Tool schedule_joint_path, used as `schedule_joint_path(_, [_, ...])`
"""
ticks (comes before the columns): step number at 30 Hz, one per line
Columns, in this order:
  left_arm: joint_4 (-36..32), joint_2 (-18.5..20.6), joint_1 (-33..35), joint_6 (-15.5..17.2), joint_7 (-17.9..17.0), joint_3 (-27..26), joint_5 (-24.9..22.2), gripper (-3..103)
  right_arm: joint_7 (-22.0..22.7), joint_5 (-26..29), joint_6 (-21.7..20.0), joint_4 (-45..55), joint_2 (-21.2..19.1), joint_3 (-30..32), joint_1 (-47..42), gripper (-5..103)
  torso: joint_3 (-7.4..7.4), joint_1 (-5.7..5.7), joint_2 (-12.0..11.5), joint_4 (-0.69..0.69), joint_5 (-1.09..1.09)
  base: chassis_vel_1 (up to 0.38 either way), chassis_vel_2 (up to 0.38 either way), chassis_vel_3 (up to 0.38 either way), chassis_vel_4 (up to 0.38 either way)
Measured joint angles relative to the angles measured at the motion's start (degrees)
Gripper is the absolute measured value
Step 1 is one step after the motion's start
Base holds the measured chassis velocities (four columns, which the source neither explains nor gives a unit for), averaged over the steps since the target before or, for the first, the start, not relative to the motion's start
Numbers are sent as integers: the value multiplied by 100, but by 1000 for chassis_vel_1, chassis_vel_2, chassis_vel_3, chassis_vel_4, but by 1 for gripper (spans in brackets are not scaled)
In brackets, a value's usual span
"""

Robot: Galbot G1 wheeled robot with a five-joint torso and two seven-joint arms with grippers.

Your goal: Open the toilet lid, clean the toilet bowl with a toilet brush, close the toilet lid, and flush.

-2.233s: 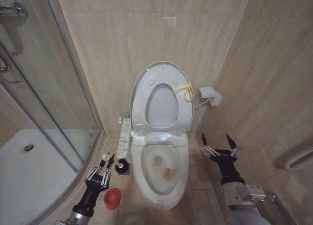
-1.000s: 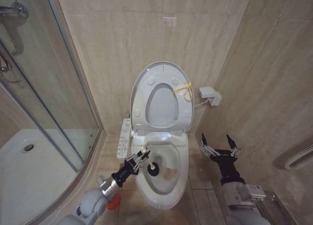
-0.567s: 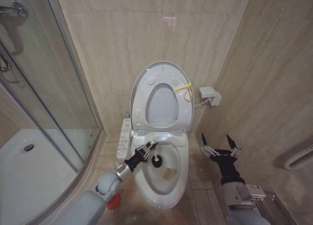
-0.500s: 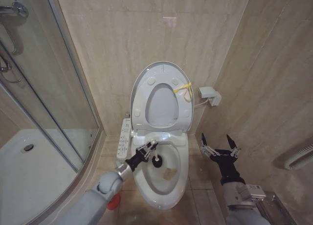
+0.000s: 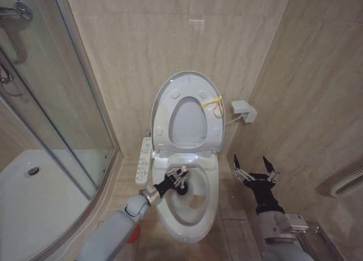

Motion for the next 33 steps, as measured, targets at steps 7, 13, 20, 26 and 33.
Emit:
schedule_joint_path(7, [296, -144, -53, -64, -2, 87, 84, 19, 0, 0, 0, 0, 0, 0, 0, 100, 0, -1, 0, 0, 0, 0, 0, 0, 0])
schedule_joint_path(13, [691, -284, -42, -203, 17, -5, 171, 19, 0, 0, 0, 0, 0, 0, 0, 100, 0, -1, 0, 1, 0, 0, 0, 0, 0])
schedule_joint_path(20, [28, -266, 91, -94, -148, -28, 131, 19, 0, 0, 0, 0, 0, 0, 0, 100, 0, -1, 0, -1, 0, 0, 0, 0, 0])
schedule_joint_path(26, [-651, -144, 291, 2, -283, 63, 35, 19, 0, 0, 0, 0, 0, 0, 0, 100, 0, -1, 0, 0, 0, 0, 0, 0, 0])
schedule_joint_path(33, [-1141, -111, 368, 58, -337, 178, -89, 19, 0, 0, 0, 0, 0, 0, 0, 100, 0, -1, 0, 1, 0, 0, 0, 0, 0])
